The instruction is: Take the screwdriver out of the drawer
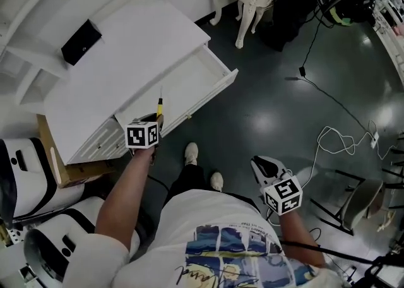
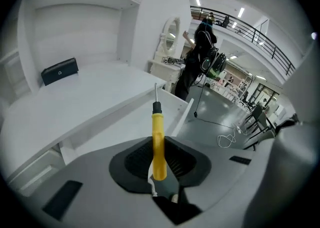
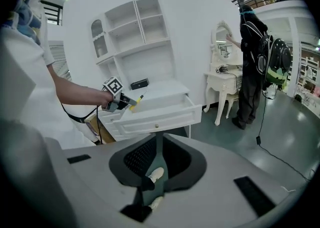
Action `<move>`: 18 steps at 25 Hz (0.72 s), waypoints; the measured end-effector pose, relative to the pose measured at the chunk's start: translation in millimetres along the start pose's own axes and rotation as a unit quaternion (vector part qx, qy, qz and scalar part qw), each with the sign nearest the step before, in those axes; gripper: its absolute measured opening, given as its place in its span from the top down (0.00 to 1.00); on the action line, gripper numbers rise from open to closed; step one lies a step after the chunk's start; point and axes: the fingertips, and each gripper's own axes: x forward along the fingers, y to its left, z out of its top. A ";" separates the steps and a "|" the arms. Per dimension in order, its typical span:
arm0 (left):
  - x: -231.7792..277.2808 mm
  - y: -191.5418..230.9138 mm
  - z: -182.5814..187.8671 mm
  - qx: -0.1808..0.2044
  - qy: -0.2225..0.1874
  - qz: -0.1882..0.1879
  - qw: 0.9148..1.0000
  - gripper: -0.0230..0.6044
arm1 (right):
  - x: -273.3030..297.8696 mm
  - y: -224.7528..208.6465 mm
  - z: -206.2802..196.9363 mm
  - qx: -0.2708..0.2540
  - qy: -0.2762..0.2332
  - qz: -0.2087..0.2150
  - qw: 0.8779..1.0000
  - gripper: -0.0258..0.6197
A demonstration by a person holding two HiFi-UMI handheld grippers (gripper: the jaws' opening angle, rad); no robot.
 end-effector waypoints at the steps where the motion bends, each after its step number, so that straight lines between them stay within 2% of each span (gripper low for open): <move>1: -10.0 -6.9 -1.1 -0.001 -0.009 -0.003 1.000 0.84 | -2.0 2.5 -1.4 -0.006 -0.002 0.005 1.000 0.87; 7: -65.3 -50.5 -17.7 -0.012 -0.052 -0.026 0.998 0.84 | -14.8 18.0 -9.4 -0.035 -0.008 0.029 0.999 0.90; 18: -150.0 -115.9 -51.7 -0.018 -0.104 -0.065 0.992 0.84 | -20.3 52.7 -16.7 -0.077 -0.016 0.066 0.995 0.91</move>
